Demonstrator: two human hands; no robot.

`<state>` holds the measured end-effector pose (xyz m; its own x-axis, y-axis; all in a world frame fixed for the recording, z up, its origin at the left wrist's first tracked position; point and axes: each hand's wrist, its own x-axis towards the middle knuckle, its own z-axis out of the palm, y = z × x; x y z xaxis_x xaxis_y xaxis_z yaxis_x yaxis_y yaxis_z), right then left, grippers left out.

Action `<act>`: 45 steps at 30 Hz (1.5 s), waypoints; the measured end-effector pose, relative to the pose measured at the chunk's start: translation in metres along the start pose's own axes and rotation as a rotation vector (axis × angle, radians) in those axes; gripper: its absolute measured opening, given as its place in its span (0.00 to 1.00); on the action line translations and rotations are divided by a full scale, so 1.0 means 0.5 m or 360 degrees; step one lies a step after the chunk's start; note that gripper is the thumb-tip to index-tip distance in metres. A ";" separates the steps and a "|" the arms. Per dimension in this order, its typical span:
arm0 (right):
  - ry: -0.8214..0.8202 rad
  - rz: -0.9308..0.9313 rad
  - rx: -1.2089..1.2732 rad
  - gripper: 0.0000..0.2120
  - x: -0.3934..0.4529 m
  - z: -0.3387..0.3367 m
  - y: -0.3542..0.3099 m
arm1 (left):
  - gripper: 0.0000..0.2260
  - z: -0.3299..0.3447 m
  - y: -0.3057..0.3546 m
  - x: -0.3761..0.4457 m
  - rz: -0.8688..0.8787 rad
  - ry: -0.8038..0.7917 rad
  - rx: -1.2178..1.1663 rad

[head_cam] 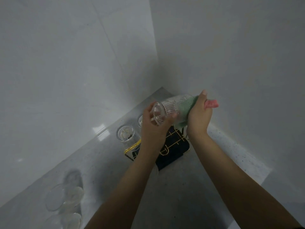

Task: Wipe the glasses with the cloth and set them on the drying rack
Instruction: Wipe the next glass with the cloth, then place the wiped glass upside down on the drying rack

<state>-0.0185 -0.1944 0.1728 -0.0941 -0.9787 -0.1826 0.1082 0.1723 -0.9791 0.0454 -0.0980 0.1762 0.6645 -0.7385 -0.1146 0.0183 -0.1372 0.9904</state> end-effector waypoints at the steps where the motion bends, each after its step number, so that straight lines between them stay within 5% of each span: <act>1: -0.0027 -0.0104 0.0004 0.23 -0.003 0.001 0.004 | 0.28 -0.004 0.006 0.014 -0.0081 0.0028 -0.0038; 5: -0.0121 -0.0374 -0.0065 0.21 0.003 -0.004 0.027 | 0.29 -0.019 0.015 0.067 -0.0267 0.0092 -0.0112; 11: -0.0091 -0.0239 -0.0119 0.20 0.020 -0.028 0.049 | 0.33 -0.027 0.015 0.139 0.0144 0.0231 0.0606; 17: -0.0073 -0.0261 -0.0125 0.21 0.019 -0.055 0.062 | 0.31 0.000 -0.018 0.186 0.0224 -0.0020 0.1258; 29: -0.0029 -0.0124 -0.0173 0.22 0.008 -0.096 0.062 | 0.36 0.030 -0.077 0.235 0.0011 -0.0399 0.1945; 38: -0.0049 -0.0090 -0.0224 0.21 -0.006 -0.098 0.059 | 0.44 0.029 -0.083 0.238 -0.0014 -0.0431 0.2063; 45: -0.0050 -0.0083 -0.0208 0.21 -0.022 -0.104 0.041 | 0.35 0.025 -0.077 0.230 -0.0058 -0.0339 0.1955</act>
<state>-0.0669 -0.1743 0.1500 -0.0648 -0.9894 -0.1301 -0.0260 0.1320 -0.9909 0.1118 -0.1859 0.1239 0.5418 -0.7979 -0.2641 -0.7518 -0.6006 0.2721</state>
